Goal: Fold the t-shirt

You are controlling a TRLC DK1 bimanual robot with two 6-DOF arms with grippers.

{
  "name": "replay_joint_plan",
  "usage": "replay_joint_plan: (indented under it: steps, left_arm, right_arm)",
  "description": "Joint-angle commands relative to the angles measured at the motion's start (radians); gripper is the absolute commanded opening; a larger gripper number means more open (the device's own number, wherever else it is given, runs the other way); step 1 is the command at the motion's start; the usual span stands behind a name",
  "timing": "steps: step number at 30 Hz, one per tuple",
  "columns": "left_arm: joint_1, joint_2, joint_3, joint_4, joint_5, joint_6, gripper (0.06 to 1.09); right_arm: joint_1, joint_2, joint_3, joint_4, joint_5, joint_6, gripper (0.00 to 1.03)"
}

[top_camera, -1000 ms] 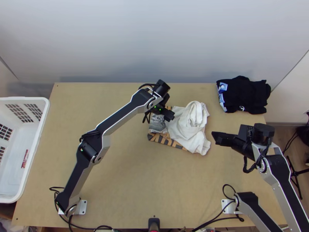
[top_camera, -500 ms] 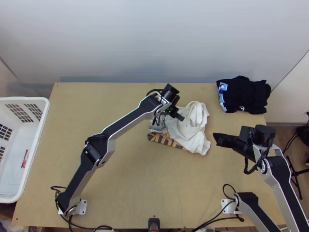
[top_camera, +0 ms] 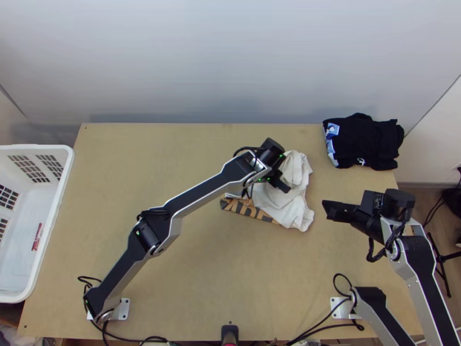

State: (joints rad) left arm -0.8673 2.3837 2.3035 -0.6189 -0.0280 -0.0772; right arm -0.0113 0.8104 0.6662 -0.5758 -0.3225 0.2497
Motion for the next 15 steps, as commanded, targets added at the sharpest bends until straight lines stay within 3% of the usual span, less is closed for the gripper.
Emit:
replay_joint_plan:
  steps: [1,3,9,15]
  left_arm:
    - [-0.018,-0.008,0.014,0.062,0.143,-0.187,0.10]
    - [-0.021,0.000,0.014,0.071,0.261,-0.260,0.10]
    - [-0.067,0.081,0.013,0.053,0.353,-0.325,0.10]
    - [-0.052,0.081,0.014,0.096,0.346,-0.348,0.10]
  right_arm:
    - [-0.015,-0.002,-0.016,0.001,-0.003,-0.007,0.99]
    - [-0.026,-0.002,-0.016,0.001,-0.003,-0.007,0.99]
    - [-0.067,-0.030,-0.011,-0.029,-0.006,-0.043,0.99]
    - [-0.110,-0.073,-0.005,-0.076,-0.006,-0.081,0.99]
